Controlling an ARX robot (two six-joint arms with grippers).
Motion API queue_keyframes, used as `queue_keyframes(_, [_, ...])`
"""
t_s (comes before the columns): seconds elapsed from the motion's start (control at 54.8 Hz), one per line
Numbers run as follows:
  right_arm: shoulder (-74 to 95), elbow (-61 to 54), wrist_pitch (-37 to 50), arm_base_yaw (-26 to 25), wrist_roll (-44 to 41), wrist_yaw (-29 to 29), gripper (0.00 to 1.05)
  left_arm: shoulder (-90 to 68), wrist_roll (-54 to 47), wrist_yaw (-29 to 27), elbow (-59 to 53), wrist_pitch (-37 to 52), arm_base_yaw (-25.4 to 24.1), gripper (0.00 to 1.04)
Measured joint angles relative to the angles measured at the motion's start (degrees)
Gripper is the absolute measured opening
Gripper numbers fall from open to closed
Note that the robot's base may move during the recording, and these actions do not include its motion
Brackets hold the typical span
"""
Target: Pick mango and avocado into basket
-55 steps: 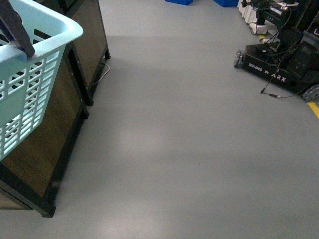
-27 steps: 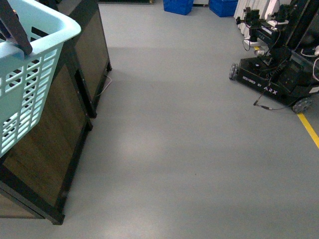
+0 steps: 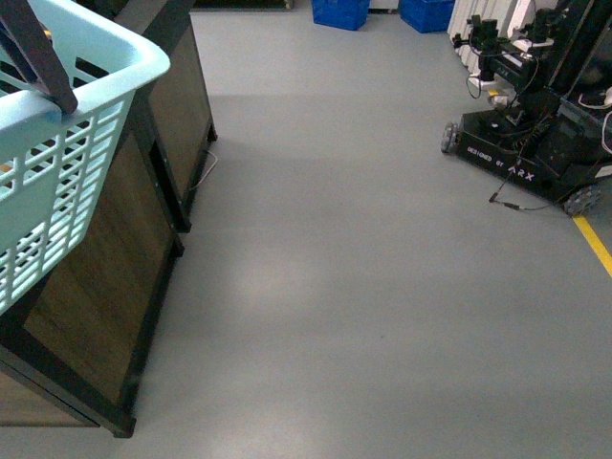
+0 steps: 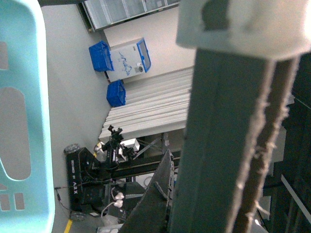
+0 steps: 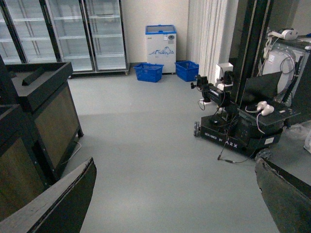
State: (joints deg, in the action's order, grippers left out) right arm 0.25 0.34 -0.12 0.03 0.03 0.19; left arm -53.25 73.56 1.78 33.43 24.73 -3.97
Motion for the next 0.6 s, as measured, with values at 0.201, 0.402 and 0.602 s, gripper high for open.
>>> queue_keyframes(0.201, [0.0,0.0,0.0,0.0,0.0,-0.07,0.97,-0.02,0.11,-0.35,0.0,0.0,-0.07,0.08])
queue_keyframes(0.402, [0.0,0.0,0.0,0.0,0.0,-0.22,0.97,-0.09,-0.07,-0.59,-0.02,0.0,-0.17,0.08])
queue_keyframes(0.602, [0.0,0.0,-0.04,0.0,0.0,-0.22,0.97,-0.09,-0.24,-0.5,-0.02,0.0,-0.15,0.08])
